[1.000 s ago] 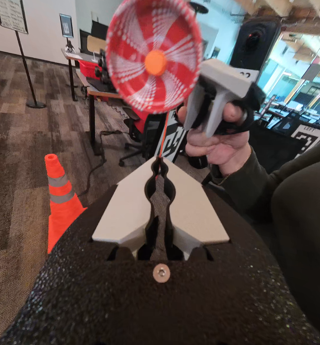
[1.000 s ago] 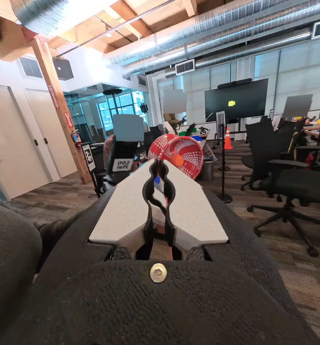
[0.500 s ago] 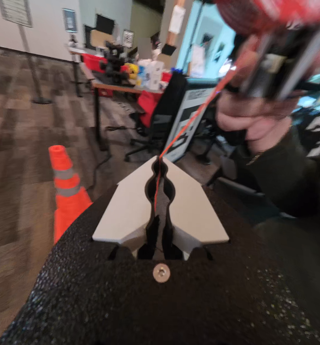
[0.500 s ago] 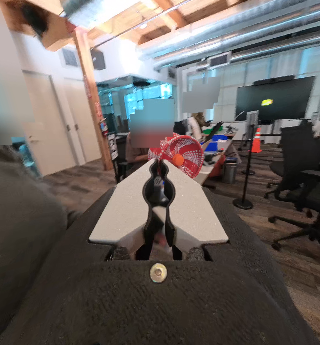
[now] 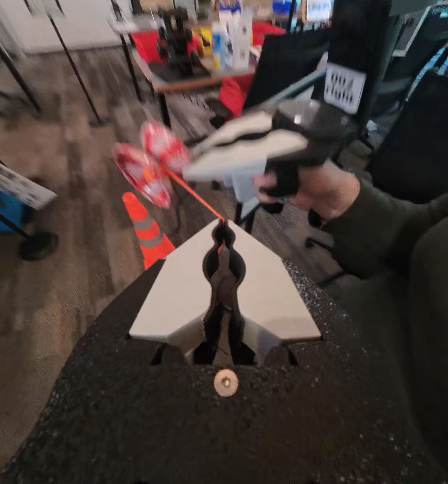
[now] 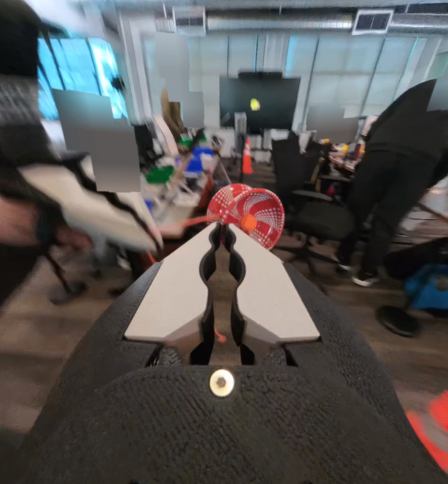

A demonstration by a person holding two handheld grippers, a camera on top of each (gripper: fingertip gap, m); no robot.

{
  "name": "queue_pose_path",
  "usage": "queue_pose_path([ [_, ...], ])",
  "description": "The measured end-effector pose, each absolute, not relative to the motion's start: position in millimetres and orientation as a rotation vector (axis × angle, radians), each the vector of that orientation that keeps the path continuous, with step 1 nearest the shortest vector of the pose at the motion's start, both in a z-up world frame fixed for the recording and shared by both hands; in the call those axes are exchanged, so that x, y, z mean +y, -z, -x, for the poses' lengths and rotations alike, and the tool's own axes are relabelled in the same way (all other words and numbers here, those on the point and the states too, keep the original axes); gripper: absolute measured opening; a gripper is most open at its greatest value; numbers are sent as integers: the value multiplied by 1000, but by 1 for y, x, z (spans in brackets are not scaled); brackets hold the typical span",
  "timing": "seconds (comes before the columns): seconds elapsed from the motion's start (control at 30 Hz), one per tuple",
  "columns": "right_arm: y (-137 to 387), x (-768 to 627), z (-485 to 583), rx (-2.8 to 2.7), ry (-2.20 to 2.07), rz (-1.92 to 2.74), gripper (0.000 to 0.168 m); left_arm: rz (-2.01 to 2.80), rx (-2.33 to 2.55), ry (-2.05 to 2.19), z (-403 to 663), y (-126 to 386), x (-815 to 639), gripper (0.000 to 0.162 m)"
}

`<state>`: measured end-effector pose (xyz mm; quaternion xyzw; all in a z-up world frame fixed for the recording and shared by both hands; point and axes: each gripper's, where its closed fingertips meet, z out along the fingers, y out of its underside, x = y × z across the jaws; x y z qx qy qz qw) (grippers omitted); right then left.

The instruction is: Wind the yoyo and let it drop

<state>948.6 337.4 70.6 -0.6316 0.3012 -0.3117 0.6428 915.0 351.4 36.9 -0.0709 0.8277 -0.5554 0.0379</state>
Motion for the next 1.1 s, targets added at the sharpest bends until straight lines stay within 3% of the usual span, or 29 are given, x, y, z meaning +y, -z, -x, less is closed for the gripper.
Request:
queue_pose_path([
  [0.03, -80, 338, -944, 677, 618, 1351, 0, 247, 2597, 1688, -913, -22, 349, 0],
  [0.23, -91, 371, -893, 358, 213, 1317, 0, 426, 2595, 1731, -958, 7, 354, 0],
  [0.4, -42, 372, -887, 302, 317, 1682, 0, 262, 2438, 1716, -966, -47, 369, 0],
  [0.53, -36, 359, -916, 427, 591, 1779, 1, 220, 2527, 1647, -932, -61, 360, 0],
  [0.73, -76, 355, -924, 519, 621, 1474, 0, 403, 2698, 1848, -911, -22, 344, 0],
  [0.93, -98, 358, -916, 513, 454, 1300, 0, 385, 2570, 2159, -912, 4, 334, 0],
  [1.1, -127, 350, -905, 471, 384, 1181, 0, 355, 2597, 2038, -919, 69, 326, 0],
])
